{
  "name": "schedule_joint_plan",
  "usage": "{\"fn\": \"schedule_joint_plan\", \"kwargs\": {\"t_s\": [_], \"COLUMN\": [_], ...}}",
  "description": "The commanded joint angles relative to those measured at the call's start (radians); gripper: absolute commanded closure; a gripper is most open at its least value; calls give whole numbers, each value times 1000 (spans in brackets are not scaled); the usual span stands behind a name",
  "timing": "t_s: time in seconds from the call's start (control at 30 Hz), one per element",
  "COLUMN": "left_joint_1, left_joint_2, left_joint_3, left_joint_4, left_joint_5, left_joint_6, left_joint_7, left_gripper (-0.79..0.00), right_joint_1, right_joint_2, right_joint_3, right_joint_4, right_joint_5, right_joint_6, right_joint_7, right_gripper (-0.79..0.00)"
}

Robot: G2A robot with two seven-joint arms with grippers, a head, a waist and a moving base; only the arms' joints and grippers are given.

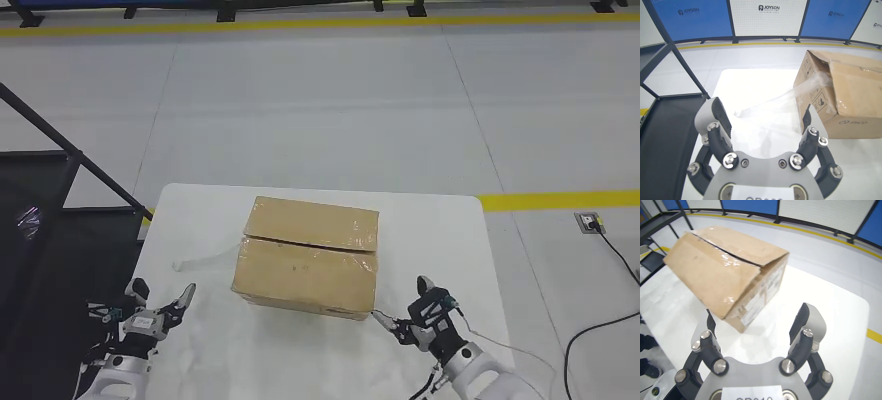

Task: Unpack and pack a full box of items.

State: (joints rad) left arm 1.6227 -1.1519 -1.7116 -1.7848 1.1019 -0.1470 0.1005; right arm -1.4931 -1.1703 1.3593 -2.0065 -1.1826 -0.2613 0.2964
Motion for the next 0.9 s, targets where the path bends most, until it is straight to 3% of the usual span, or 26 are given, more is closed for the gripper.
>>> {"fn": "schedule_joint_plan", "kwargs": {"t_s": [0.0, 0.17, 0.4, 0.63, 0.87], "left_joint_1": [-21, -49, -52, -71, -97], "left_joint_2": [0, 0, -2, -4, -7], "left_joint_3": [-3, -11, -11, -4, 23], "left_joint_4": [2, 6, 1, 10, 26], "left_joint_5": [-26, -83, -129, -168, -140], "left_joint_6": [-15, -59, -101, -112, -88], "left_joint_7": [-24, -37, -30, -61, -75], "left_gripper": [-785, -785, -785, -785, -785], "right_joint_1": [58, 193, 368, 472, 531], "right_joint_2": [-4, -6, -5, -12, -18], "right_joint_3": [3, 36, 45, -2, -57], "right_joint_4": [30, 151, 392, 553, 627], "right_joint_5": [250, 668, 1071, 1277, 1353], "right_joint_6": [-48, -90, -124, -161, -192], "right_joint_7": [44, 213, 438, 544, 615], "right_gripper": [-785, -785, -785, -785, -785]}}
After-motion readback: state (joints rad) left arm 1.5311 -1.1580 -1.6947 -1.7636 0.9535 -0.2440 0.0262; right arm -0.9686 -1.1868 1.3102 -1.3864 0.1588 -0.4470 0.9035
